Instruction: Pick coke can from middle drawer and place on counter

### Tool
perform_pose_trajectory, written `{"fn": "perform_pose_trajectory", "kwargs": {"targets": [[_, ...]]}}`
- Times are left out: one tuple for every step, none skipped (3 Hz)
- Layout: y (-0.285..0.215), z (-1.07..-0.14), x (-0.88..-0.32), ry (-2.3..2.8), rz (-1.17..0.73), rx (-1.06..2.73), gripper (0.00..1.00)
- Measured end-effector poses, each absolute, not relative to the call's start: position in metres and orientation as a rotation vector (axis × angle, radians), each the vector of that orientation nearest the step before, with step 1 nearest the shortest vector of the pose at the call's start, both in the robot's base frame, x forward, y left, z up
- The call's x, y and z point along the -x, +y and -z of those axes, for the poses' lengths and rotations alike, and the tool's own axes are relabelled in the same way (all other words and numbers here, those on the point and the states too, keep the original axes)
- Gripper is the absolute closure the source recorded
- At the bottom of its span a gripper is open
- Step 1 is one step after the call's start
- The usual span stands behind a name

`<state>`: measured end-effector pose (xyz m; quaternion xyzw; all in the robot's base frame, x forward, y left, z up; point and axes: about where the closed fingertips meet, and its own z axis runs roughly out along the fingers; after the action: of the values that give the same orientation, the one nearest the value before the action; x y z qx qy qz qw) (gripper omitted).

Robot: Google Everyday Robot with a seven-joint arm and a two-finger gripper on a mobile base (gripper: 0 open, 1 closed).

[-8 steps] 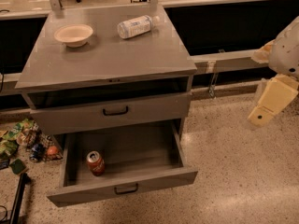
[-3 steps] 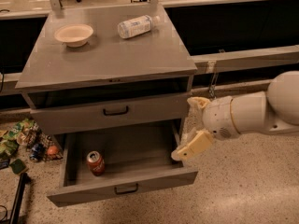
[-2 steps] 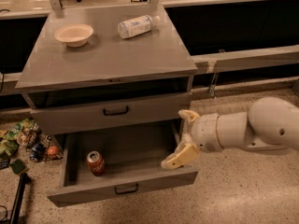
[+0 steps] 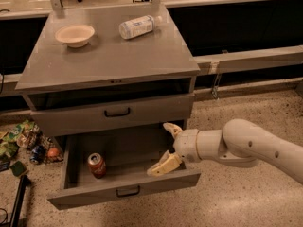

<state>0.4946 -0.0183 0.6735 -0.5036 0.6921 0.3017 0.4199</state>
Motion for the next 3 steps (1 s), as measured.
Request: {"fn": "perform_pose_trajectory", "kwargs": {"targets": [[-0.016,-0.663,-0.495,1.74,-0.778,1.249,0.0],[-0.006,-0.646,-0.492,1.768,-0.795,1.223,0.0],[0.019,-0.607,-0.49,1.79,-0.86,1.13,0.0]]}}
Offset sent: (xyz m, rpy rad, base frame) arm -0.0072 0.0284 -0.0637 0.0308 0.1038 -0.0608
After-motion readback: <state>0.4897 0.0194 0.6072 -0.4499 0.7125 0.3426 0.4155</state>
